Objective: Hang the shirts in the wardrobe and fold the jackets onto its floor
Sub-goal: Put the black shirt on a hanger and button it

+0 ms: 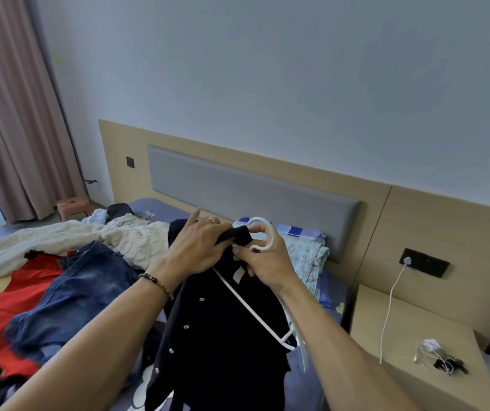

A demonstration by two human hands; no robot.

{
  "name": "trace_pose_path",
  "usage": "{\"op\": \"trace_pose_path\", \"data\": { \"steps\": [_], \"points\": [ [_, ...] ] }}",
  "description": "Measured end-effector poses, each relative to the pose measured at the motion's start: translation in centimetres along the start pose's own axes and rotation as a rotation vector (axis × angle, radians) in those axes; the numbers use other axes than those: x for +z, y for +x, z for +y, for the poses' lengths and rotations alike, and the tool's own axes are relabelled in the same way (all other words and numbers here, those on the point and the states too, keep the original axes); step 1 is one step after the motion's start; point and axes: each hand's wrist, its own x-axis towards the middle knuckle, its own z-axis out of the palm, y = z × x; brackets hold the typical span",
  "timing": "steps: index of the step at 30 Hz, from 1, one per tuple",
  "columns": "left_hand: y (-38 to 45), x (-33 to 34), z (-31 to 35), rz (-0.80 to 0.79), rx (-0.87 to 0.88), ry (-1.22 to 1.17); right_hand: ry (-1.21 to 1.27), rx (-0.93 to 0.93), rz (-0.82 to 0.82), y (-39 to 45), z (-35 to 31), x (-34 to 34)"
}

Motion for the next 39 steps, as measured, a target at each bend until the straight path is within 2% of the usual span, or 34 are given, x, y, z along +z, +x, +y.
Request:
{"op": "trace_pose_path", "data": {
  "steps": [4,6,9,12,14,17,19,24,26,29,31,33,34,37,39],
  "points": [
    [-0.3,-0.6,-0.4,0.054,0.112,0.145,0.171,0.16,-0.261,-1.4,0.5,-2.8],
    [-0.6,-0.5,-0.4,0.146,0.163,0.17,0.199,0.299,-0.292,-1.7,1.5,-4.8],
    [-0.5,-0.5,0.3,0.196,0.213,0.205,-0.161,0.489,-0.298,-1.8,2.8,-6.4],
    [-0.4,-1.1,1.4,0.233,0.287,0.27,-0.334,0.583,-0.361,-1.9,3.2,-6.3],
    [-0.5,-1.8,1.6,0.247,0.296,0.317,-0.477,0.513,-0.252,-1.8,3.4,-6.0],
    [-1.2,-2.3,1.3,0.261,0.243,0.357,-0.892,0.265,0.1,-1.4,4.2,-5.4],
    [-1.8,-2.7,0.7,0.273,0.161,0.352,-1.079,0.135,0.255,-2.0,4.1,-5.4],
    [-3.2,-4.3,-1.2,0.303,-0.111,0.387,-1.178,0.096,0.243,-4.0,4.2,-6.9],
    [-3.5,-4.3,-1.3,0.28,-0.171,0.404,-1.169,0.122,0.143,-3.6,3.8,-7.0],
    [-3.9,-3.8,-1.0,0.237,-0.237,0.408,-1.14,0.334,-0.085,-2.4,2.6,-7.3],
    [-4.1,-3.4,-0.5,0.223,-0.272,0.408,-1.201,0.419,-0.137,-2.3,1.6,-7.4],
    [-4.2,-3.0,0.1,0.223,-0.299,0.41,-1.234,0.407,-0.108,-2.6,0.5,-7.0],
    [-4.2,-2.8,0.5,0.218,-0.317,0.414,-1.145,0.373,-0.094,-2.6,0.1,-6.8],
    [-4.2,-2.3,1.3,0.184,-0.406,0.392,-0.518,0.224,-0.077,-3.1,-1.0,-5.2],
    [-4.1,-2.3,1.4,0.185,-0.483,0.3,-0.369,0.038,0.002,-3.6,-2.1,-3.9]
  ]
}}
